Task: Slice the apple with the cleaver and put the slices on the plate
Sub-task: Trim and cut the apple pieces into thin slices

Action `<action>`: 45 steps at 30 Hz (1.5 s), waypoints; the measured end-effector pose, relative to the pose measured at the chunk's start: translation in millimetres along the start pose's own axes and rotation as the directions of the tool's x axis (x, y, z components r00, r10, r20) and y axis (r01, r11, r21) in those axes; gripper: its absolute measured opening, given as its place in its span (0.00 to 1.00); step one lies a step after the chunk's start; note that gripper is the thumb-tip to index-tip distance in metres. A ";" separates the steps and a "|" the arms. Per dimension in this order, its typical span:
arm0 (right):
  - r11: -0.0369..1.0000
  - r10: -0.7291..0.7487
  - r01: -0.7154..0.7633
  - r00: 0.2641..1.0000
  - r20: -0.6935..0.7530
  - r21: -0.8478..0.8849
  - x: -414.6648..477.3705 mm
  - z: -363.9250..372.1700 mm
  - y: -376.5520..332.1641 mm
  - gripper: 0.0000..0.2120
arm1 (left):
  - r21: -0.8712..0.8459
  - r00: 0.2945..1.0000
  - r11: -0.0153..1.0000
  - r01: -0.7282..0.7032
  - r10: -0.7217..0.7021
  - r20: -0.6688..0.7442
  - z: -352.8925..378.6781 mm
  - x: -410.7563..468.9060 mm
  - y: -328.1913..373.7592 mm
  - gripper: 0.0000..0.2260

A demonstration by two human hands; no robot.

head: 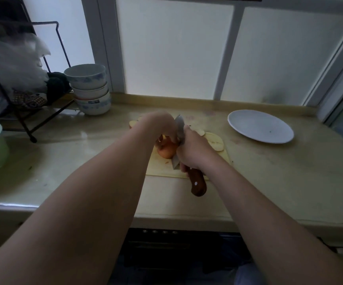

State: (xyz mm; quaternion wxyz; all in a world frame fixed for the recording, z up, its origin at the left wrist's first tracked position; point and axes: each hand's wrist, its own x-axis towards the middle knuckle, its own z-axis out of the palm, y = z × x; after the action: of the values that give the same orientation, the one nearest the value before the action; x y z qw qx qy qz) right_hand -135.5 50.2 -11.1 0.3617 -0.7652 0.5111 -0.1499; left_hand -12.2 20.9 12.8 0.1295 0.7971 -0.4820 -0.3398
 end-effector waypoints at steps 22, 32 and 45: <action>0.973 0.032 -0.011 0.996 -0.087 0.228 -5.4 -32.2 8.7 0.44 | -0.022 0.997 0.998 0.065 -0.064 0.046 -2.5 -2.5 2.3 0.23; 0.969 0.027 -0.003 0.995 -0.095 0.246 -7.5 -33.8 9.1 0.43 | -0.040 0.996 0.996 0.077 -0.075 0.048 -2.3 -4.0 2.9 0.24; 0.972 0.015 0.005 0.996 -0.083 0.236 -11.8 -34.6 6.0 0.43 | -0.054 0.997 0.997 0.061 -0.059 0.040 -1.1 -11.4 4.9 0.21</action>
State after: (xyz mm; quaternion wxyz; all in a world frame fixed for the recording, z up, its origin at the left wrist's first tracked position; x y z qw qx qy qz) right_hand -165.3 45.6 10.3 0.4284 -0.7086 0.5063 -0.2408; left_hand -18.3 28.0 20.9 0.1320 0.8007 -0.4506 -0.3720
